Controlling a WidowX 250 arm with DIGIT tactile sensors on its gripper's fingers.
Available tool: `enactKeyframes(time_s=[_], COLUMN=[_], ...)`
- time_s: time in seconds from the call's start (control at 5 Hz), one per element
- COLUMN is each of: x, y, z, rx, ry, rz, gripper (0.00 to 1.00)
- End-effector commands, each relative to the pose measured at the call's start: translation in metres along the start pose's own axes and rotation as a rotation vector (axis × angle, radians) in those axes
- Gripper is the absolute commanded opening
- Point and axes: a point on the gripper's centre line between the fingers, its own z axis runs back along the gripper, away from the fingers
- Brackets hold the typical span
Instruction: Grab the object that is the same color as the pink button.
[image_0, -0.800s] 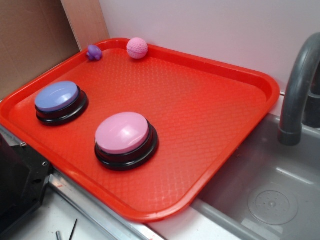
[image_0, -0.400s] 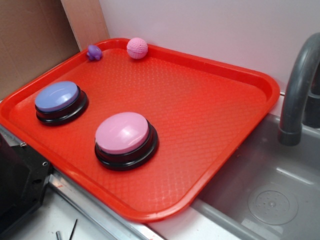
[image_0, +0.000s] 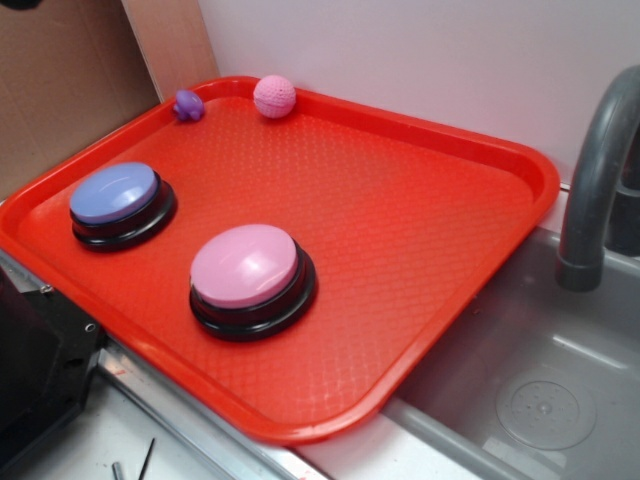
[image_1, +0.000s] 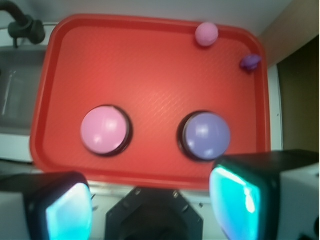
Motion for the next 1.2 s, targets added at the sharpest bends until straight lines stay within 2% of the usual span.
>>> enactKeyframes(time_s=[0.0, 0.2, 0.4, 0.6, 0.8, 1.0], x=[0.036, 0.054, 0.070, 0.083, 0.109, 0.129], y=[0.032, 0.046, 0.071, 0.088, 0.104, 0.106], z=[-0.031, -0.051, -0.075, -0.095, -0.121, -0.142], rx=[0.069, 0.130, 0.204, 0.228, 0.261, 0.264], ry=[-0.045, -0.104, -0.110, -0.113, -0.168, -0.207], rz=[-0.058, -0.086, -0.026, 0.020, 0.105, 0.109], gripper=[1.00, 1.00, 1.00, 1.00, 1.00, 1.00])
